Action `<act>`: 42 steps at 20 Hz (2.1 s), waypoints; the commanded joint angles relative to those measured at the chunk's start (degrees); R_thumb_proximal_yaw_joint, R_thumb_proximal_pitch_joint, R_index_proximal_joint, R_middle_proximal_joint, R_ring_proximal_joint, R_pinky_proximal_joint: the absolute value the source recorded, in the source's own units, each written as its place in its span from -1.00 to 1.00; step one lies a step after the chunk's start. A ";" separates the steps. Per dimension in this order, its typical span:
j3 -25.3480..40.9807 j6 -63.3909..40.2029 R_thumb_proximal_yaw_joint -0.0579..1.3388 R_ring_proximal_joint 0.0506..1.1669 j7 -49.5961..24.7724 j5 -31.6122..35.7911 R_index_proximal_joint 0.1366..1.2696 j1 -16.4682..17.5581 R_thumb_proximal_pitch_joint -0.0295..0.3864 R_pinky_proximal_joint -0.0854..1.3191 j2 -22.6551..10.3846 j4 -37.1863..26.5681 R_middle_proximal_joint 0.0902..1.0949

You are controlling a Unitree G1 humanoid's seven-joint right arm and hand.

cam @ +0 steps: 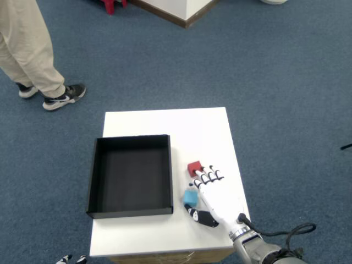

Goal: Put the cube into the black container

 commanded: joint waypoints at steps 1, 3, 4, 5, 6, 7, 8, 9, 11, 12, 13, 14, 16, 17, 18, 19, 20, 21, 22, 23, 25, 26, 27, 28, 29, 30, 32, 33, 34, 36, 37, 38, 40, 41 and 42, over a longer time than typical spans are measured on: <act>-0.36 1.72 0.04 -0.81 3.71 0.24 -0.32 -1.04 -0.41 -0.94 -0.63 0.60 -0.75; -0.41 2.10 0.05 -0.80 4.48 0.21 -0.32 -0.77 -0.40 -0.94 -0.56 0.44 -0.75; -0.45 2.38 0.05 -0.80 4.99 0.18 -0.32 -0.58 -0.40 -0.94 -0.51 0.30 -0.75; -0.48 2.52 0.05 -0.80 5.23 0.16 -0.31 -0.47 -0.40 -0.94 -0.50 0.22 -0.75; -0.54 2.63 0.06 -0.80 5.40 0.14 -0.31 -0.31 -0.40 -0.94 -0.49 0.12 -0.74; -0.60 2.68 0.06 -0.80 5.43 0.13 -0.30 -0.19 -0.39 -0.94 -0.47 0.02 -0.74; -0.65 2.69 0.07 -0.79 5.35 0.13 -0.30 -0.12 -0.39 -0.94 -0.47 -0.08 -0.74; -0.69 2.68 0.08 -0.79 5.27 0.13 -0.29 -0.08 -0.38 -0.94 -0.47 -0.12 -0.73; -0.78 2.68 0.09 -0.78 5.27 0.15 -0.27 0.06 -0.37 -0.93 -0.48 -0.09 -0.72; -0.83 2.65 0.09 -0.78 5.36 0.17 -0.25 0.22 -0.36 -0.93 -0.53 0.02 -0.71; -0.87 2.53 0.10 -0.78 5.39 0.22 -0.18 0.35 -0.34 -0.93 -0.61 0.15 -0.71; -0.89 2.38 0.12 -0.77 5.37 0.26 -0.09 0.39 -0.31 -0.94 -0.65 0.21 -0.70; -0.96 1.97 0.22 -0.76 4.95 0.32 0.05 0.37 -0.20 -0.94 -0.62 0.23 -0.68; -1.00 1.75 0.27 -0.76 4.65 0.36 0.19 0.35 -0.10 -0.93 -0.58 0.22 -0.66; -1.03 1.57 0.32 -0.75 4.39 0.39 0.32 0.38 -0.04 -0.93 -0.52 0.22 -0.62; -1.04 1.38 0.36 -0.74 4.13 0.40 0.38 0.46 -0.02 -0.93 -0.49 0.20 -0.59; -1.06 1.18 0.38 -0.73 3.88 0.40 0.40 0.59 -0.02 -0.92 -0.47 0.16 -0.57; -1.09 0.95 0.40 -0.72 3.60 0.39 0.41 0.77 -0.03 -0.92 -0.46 0.09 -0.56; -1.11 0.70 0.41 -0.71 3.28 0.40 0.42 0.97 -0.03 -0.91 -0.46 0.07 -0.54; -1.12 0.45 0.43 -0.70 2.98 0.40 0.43 1.18 -0.03 -0.91 -0.47 0.09 -0.53; -1.14 0.11 0.45 -0.69 2.79 0.44 0.44 1.56 -0.04 -0.90 -0.55 0.24 -0.52; -1.20 0.05 0.46 -0.68 3.13 0.54 0.45 1.78 -0.05 -0.89 -0.71 0.42 -0.51; -1.32 -0.06 0.48 -0.68 3.49 0.69 0.46 1.99 -0.05 -0.89 -0.89 0.53 -0.50; -1.48 -0.29 0.55 -0.67 3.60 0.86 0.54 2.07 0.01 -0.87 -0.96 0.53 -0.50; -1.67 -0.72 0.71 -0.66 3.35 1.04 0.76 2.11 0.19 -0.83 -1.00 0.46 -0.49; -1.78 -1.17 0.83 -0.65 2.93 1.13 0.87 2.16 0.23 -0.79 -1.05 0.40 -0.48; -1.75 -1.74 0.91 -0.62 2.19 1.04 0.83 2.22 0.11 -0.75 -1.27 0.41 -0.45; -1.67 -1.87 0.91 -0.62 1.96 0.94 0.78 2.23 0.01 -0.73 -1.42 0.47 -0.44; -1.62 -1.94 0.91 -0.61 1.84 0.87 0.77 2.23 -0.08 -0.72 -1.54 0.52 -0.44; -1.56 -2.09 0.90 -0.61 1.70 0.77 0.76 2.17 -0.22 -0.70 -1.82 0.60 -0.44; -1.60 -2.30 0.89 -0.60 1.55 0.79 0.75 2.08 -0.23 -0.69 -2.02 0.61 -0.44; -1.67 -2.70 0.89 -0.60 1.21 0.84 0.75 1.95 -0.24 -0.68 -2.23 0.58 -0.44; -1.73 -3.41 0.88 -0.61 0.56 0.87 0.75 1.76 -0.23 -0.67 -2.33 0.49 -0.45; -1.73 -3.59 0.87 -0.61 0.34 0.85 0.75 1.74 -0.22 -0.67 -2.35 0.48 -0.46; -1.71 -3.98 0.87 -0.61 -0.24 0.78 0.75 1.68 -0.22 -0.66 -2.36 0.43 -0.46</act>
